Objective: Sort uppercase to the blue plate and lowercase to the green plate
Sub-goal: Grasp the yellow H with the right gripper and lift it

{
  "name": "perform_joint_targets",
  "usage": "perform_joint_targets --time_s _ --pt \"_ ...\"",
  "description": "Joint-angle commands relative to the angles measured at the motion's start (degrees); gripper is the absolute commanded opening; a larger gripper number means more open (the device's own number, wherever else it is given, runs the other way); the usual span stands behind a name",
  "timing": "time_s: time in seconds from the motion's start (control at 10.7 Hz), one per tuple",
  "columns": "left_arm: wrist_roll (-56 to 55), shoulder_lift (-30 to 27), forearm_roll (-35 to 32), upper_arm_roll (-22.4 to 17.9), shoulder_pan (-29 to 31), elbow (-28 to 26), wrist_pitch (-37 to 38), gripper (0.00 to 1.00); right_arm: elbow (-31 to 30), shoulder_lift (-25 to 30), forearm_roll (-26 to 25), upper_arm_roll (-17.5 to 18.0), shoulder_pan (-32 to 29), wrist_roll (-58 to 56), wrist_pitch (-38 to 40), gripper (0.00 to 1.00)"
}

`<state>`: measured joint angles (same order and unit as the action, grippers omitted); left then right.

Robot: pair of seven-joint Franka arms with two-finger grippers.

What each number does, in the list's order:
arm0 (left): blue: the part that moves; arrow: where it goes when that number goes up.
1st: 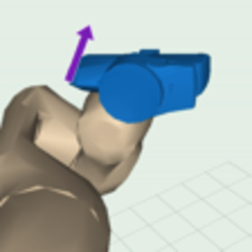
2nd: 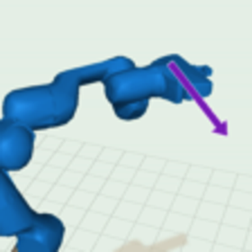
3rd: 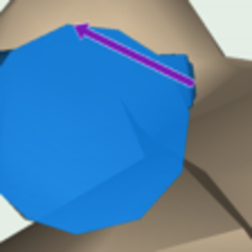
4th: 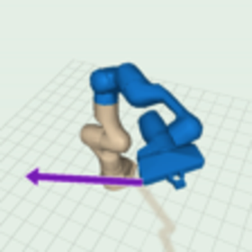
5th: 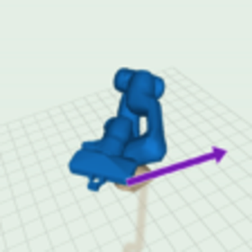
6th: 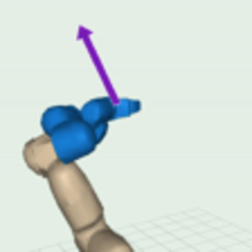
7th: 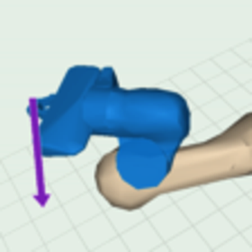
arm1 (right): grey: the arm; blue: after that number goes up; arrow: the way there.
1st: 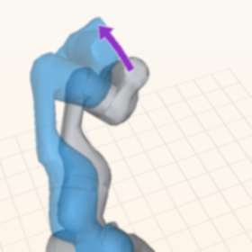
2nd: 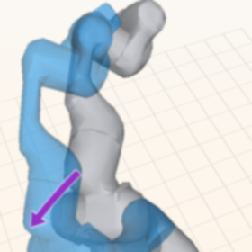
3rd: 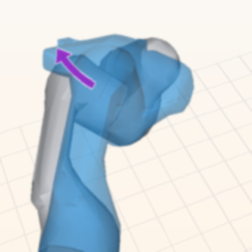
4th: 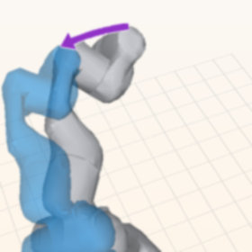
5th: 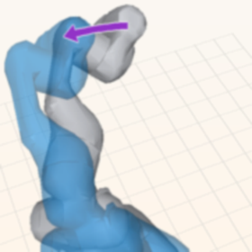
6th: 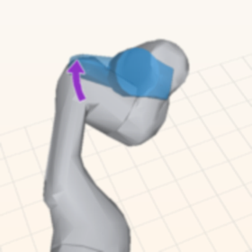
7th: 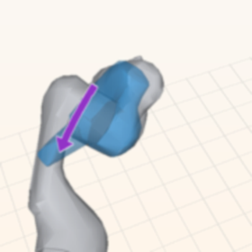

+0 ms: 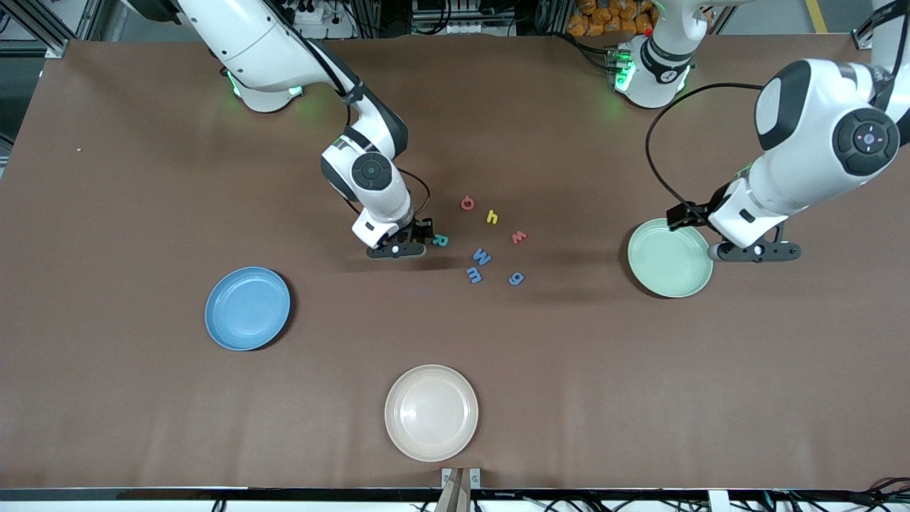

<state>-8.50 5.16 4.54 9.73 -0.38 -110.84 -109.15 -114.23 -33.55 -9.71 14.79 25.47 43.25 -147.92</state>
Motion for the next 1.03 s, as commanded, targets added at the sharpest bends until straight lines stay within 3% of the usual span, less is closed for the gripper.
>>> perform_joint_targets --time_s 0.0,0.47,0.66,0.94 --pt "-1.33 0.63 2.23 0.46 -0.15 -1.31 -2.99 1.0 1.29 -0.9 -1.63 -0.38 0.63 2.01 -0.18 0.64" --pt "-9.5 4.76 1.97 6.17 -0.59 -1.31 -10.02 1.0 1.82 -0.2 -2.86 -0.55 0.72 2.63 0.08 0.04" --pt "-10.66 5.99 1.61 7.23 -1.46 -1.31 -12.3 1.0 2.17 3.38 -3.12 -1.34 -0.41 1.58 4.36 0.0" --pt "-10.48 7.84 -3.9 7.24 -7.6 -1.31 -16.34 1.0 2.96 12.96 -1.9 -0.82 -7.68 -7.78 18.33 0.0"
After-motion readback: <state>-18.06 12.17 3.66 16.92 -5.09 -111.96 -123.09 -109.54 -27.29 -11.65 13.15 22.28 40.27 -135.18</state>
